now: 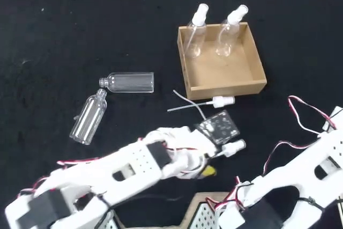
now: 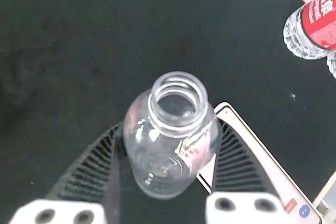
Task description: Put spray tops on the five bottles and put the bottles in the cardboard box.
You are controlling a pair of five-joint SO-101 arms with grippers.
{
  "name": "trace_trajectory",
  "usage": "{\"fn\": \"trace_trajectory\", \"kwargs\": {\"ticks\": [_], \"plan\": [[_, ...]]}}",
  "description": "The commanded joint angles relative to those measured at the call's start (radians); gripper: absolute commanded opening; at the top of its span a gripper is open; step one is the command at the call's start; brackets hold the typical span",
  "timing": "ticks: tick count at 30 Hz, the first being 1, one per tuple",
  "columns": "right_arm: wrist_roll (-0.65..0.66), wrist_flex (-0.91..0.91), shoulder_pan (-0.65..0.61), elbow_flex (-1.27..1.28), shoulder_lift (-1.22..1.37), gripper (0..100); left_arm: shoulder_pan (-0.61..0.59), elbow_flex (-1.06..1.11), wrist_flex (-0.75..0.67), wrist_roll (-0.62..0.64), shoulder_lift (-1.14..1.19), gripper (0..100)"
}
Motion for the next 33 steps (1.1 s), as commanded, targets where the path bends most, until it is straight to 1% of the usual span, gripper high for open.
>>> {"fn": "trace_trajectory", "kwargs": {"ticks": [1,8,10,12,14,16,26,29,31,33], "plan": [[0.011,-0.023,0.02,-0.067,0.001,11.3,0.035,-0.108,-0.064,0.015,0.107,27],[0.011,-0.023,0.017,-0.067,0.001,11.3,0.038,-0.278,0.052,0.015,0.299,27],[0.011,-0.025,0.018,-0.065,0.001,11.3,0.038,-0.305,0.083,0.017,0.307,22],[0.011,-0.025,0.018,-0.064,0.001,11.3,0.038,-0.312,0.092,0.017,0.307,15],[0.011,-0.025,0.018,-0.064,0.001,11.3,0.038,-0.311,0.092,0.017,0.316,9],[0.011,-0.025,0.018,-0.064,0.001,11.3,0.038,-0.291,0.092,0.017,0.318,6],[0.011,-0.023,0.018,-0.062,0.001,11.3,0.044,-0.119,0.107,0.008,0.305,5],[0.011,-0.023,0.018,-0.062,0.001,11.3,0.042,-0.157,0.241,-0.009,0.305,5],[0.011,-0.023,0.02,-0.062,0.001,11.3,0.039,-0.206,0.361,-0.063,0.305,5],[0.011,-0.023,0.02,-0.062,0.001,11.3,0.012,-0.252,0.465,-0.1,0.305,5]]}}
